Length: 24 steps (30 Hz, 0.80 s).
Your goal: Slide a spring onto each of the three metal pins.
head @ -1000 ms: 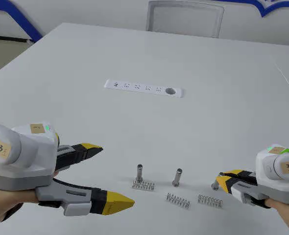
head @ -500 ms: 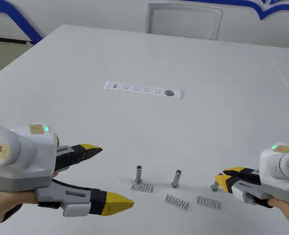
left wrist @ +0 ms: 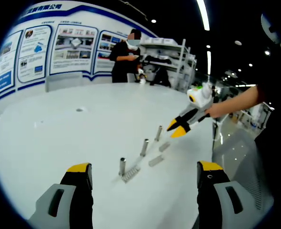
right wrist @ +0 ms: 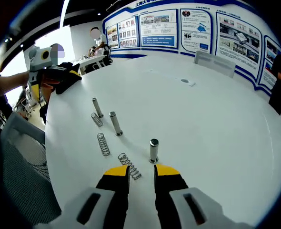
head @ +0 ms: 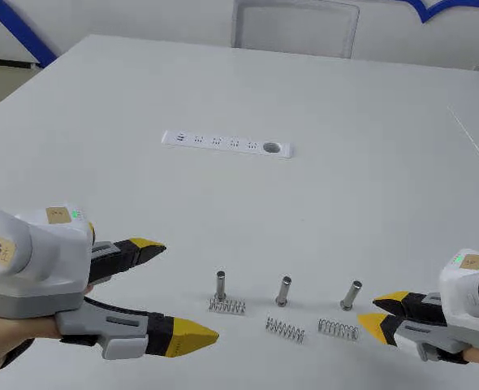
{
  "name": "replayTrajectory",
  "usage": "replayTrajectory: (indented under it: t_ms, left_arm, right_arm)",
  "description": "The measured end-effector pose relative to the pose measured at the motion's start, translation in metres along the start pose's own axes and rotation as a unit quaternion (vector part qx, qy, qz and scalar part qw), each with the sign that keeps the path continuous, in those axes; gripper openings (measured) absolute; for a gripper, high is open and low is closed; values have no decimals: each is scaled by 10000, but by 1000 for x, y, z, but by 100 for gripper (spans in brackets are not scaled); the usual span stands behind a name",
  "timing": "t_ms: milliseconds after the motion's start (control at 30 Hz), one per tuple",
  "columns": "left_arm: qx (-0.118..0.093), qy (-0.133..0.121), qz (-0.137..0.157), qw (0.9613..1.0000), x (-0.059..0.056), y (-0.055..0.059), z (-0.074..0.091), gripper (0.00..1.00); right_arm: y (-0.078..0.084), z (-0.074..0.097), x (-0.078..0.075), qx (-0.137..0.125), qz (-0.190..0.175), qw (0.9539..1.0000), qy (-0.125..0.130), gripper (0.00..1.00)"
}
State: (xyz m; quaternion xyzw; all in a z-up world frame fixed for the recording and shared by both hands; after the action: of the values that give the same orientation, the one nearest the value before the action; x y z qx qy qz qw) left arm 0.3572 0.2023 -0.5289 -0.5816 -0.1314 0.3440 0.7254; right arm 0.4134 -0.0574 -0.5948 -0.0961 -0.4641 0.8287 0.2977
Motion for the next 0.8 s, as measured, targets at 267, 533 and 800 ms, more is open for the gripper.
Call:
replayTrajectory:
  t_ms: [267,533,800]
  left_arm:
    - [96,52,42,9999,-1,4,-4,93]
    - [113,-44,83,9999,5,4,1,93]
    - [115,-100,96,9998,6,4,2,93]
  right_arm:
    - [19,-18,4,488,727,9957,-314,22]
    - [18,-28,1,521,1085,9912,-554,22]
    - [21,-32,4,408,1172,9894,-752,20]
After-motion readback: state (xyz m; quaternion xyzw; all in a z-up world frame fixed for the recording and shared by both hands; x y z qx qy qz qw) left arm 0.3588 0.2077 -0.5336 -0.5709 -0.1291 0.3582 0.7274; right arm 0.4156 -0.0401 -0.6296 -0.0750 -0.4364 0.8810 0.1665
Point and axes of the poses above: the centre of the closed fingertips' face, and the gripper's own axes: z roughly backward along the fingers, x roughly to its left, y roughly out of its underside, the point moved 5 cm from there along z, roughly backward along the fingers, and after that the axes turned 9 degrees about -x, right-handed, at the moved point
